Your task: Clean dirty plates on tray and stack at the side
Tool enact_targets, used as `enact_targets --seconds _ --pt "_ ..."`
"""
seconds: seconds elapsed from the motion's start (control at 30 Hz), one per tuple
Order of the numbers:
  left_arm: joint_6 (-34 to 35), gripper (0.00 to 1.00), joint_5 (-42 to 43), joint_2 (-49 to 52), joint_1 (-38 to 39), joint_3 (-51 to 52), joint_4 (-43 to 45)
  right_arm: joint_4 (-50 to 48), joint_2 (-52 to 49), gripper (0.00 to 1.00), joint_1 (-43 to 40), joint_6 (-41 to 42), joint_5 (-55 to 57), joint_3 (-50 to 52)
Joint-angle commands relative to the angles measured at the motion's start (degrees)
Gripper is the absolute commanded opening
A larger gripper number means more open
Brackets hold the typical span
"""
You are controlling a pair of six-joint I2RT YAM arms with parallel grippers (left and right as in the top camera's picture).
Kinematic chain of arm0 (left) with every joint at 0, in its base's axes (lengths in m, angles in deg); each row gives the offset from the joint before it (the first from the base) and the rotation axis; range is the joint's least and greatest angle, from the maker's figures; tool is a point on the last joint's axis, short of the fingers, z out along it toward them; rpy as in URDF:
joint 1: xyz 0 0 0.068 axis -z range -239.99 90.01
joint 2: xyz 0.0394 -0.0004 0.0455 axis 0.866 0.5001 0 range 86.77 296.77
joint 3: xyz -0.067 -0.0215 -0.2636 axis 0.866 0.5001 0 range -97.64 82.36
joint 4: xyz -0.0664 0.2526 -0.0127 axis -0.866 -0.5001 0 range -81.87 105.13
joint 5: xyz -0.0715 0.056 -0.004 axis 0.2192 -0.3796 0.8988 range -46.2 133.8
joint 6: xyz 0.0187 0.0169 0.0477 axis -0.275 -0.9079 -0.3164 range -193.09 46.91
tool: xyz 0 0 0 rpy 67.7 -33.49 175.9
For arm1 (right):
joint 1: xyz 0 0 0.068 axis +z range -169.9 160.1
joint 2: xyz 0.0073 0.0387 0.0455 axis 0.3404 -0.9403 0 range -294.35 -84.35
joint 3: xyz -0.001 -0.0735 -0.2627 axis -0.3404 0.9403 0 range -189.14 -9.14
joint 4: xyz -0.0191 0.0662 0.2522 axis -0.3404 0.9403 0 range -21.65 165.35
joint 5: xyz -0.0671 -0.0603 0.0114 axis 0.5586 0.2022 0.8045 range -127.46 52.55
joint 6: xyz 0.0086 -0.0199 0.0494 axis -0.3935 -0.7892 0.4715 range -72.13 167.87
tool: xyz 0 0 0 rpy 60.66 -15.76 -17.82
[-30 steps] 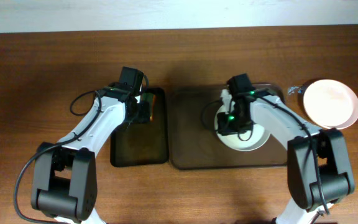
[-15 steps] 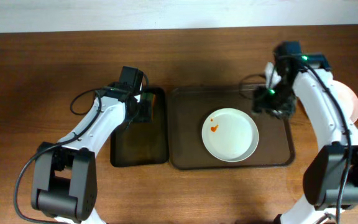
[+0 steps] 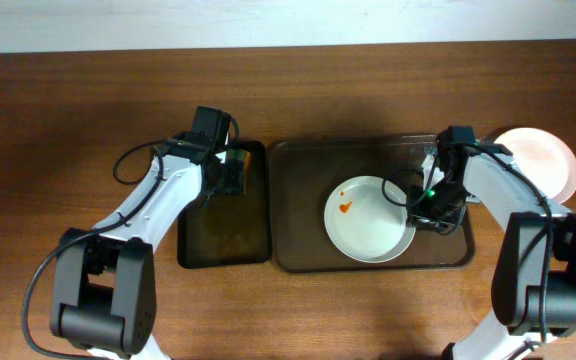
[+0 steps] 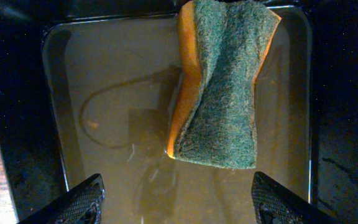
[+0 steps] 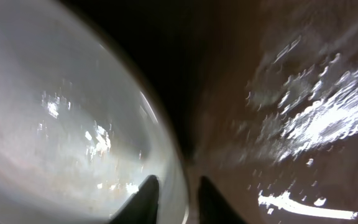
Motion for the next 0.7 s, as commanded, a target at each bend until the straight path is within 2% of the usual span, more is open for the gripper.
enact_targets --seconds 0.0,0.13,0.2,0.27,0.3,0.33,0.37,0.43,0.57,0.63,0.67 --pt "-0.76 0.73 -0.44 -0.96 -0.17 -0.72 0.11 -3.3 -0.22 0.04 -0.02 0.02 3.91 0.24" --pt "-0.76 0.73 -0.44 -0.96 -0.17 -0.72 0.15 -14.45 -0.22 0.08 -0.02 -1.25 3.89 0.24" --pt "-0.76 0.73 -0.46 -0.96 -0.17 -0.72 0.15 -19.06 -0.22 0.11 -0.02 -5.7 3.89 0.2" --pt "-0.76 0.73 -0.44 -0.96 -0.2 -0.72 0.13 -19.47 -0.22 0.14 -0.02 -10.88 3.89 -0.02" --pt "-0.76 0.73 -0.44 -0.96 -0.2 -0.72 0.13 -19.43 -0.22 0.33 -0.02 -12.5 3.93 -0.15" --pt "-0.76 0.73 -0.44 -0.96 -0.17 -0.72 0.13 -19.52 -0.2 0.48 -0.02 -13.88 3.91 -0.39" --pt "-0.76 0.73 -0.44 -0.96 -0.17 -0.72 0.15 -19.41 -0.2 0.53 -0.11 -14.05 3.93 -1.11" --pt "-0.76 0.73 -0.44 -0.96 -0.2 -0.72 0.15 -16.57 -0.2 0.52 -0.17 -5.6 3.89 -3.34" --pt "-0.76 0.74 -0.44 -0.96 -0.17 -0.72 0.13 -7.78 -0.35 0.41 0.07 10.67 3.52 -2.97" --pt "-0.74 0.74 -0.44 -0.96 -0.17 -0.72 0.13 -5.77 -0.37 0.4 0.81 13.6 3.41 -1.68" --pt "-0.74 0.74 -0.44 -0.96 -0.17 -0.72 0.13 -5.29 -0.37 0.36 1.18 14.64 3.15 -1.36"
